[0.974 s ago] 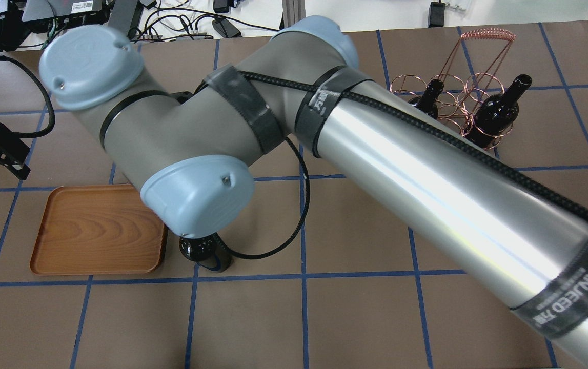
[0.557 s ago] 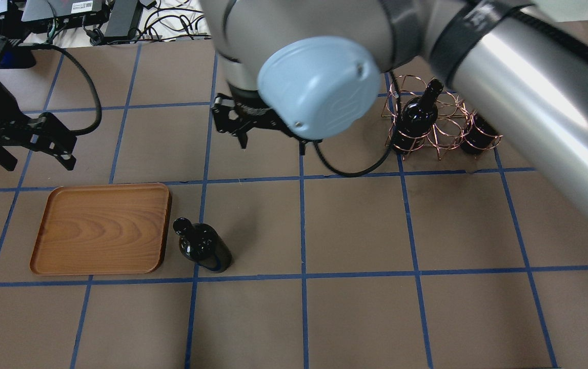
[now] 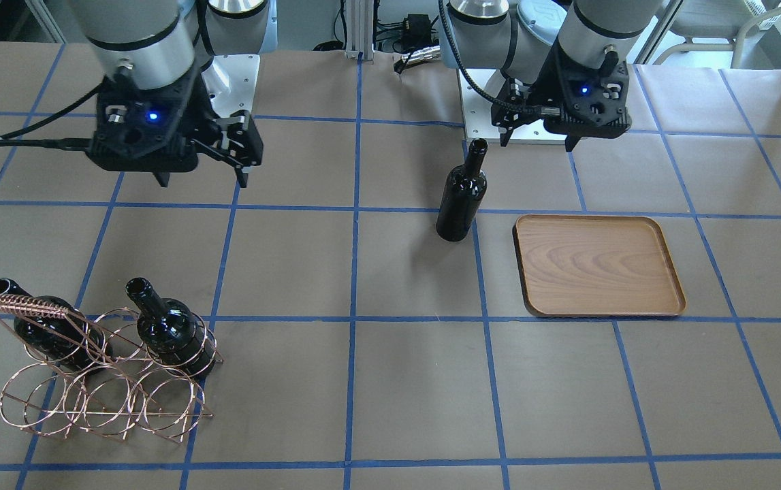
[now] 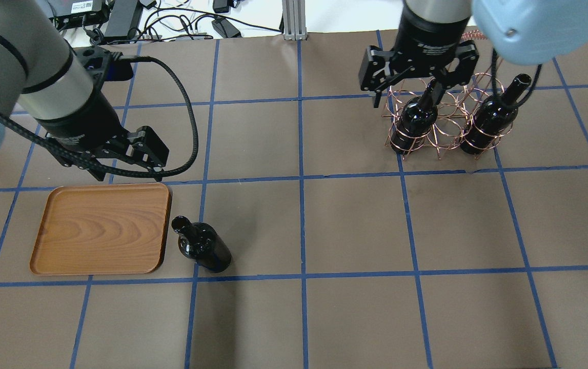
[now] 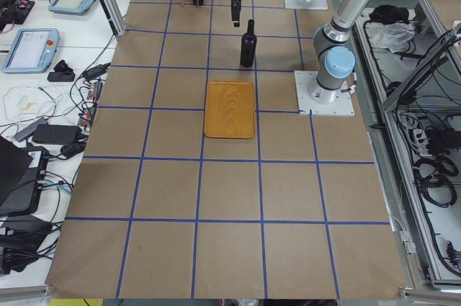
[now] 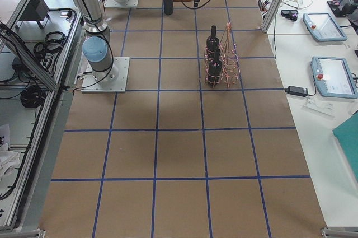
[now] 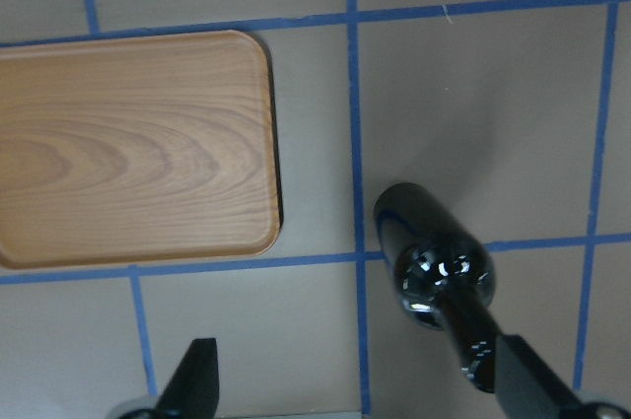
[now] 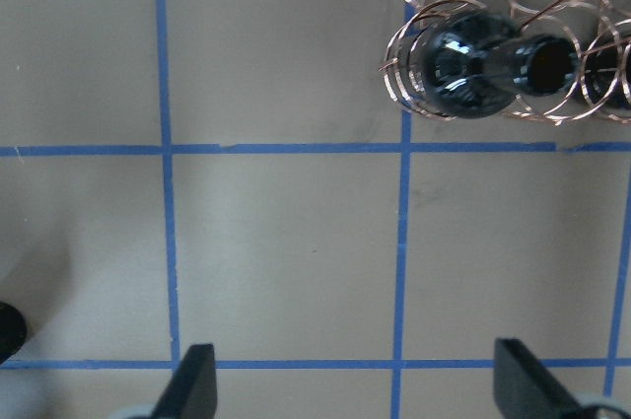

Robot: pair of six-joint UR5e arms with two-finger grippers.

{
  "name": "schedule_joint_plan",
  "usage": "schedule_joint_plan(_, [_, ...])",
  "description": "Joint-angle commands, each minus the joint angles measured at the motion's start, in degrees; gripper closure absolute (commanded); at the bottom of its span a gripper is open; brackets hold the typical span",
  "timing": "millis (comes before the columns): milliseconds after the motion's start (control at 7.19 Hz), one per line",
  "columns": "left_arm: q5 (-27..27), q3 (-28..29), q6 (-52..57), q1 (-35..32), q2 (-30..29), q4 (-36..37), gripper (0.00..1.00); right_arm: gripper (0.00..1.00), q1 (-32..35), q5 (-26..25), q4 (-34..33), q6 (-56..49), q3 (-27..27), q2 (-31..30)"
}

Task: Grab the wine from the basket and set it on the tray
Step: 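Release the bottle and raise the right gripper while the left gripper reaches for it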

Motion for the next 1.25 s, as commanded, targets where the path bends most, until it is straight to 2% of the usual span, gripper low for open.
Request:
schedule_joint_plan(0, [-0.42, -6.36, -2.43, -5.05, -0.03, 7.24, 0.00, 0.00, -2.75, -0.15, -1.45, -2.93, 1.91, -2.56])
schedule_joint_plan(696, [-0.15, -10.16, -2.62, -5.51, -0.46, 7.00, 0.02, 0.00, -2.66, -0.07, -2.68, -2.76, 1.74, -2.92])
schedule_joint_plan(1113, [-0.32, -10.16, -2.09, -5.51, -0.73, 5.07, 0.19, 0.00, -2.57, -0.15, -2.60, -2.85, 1.83, -2.92])
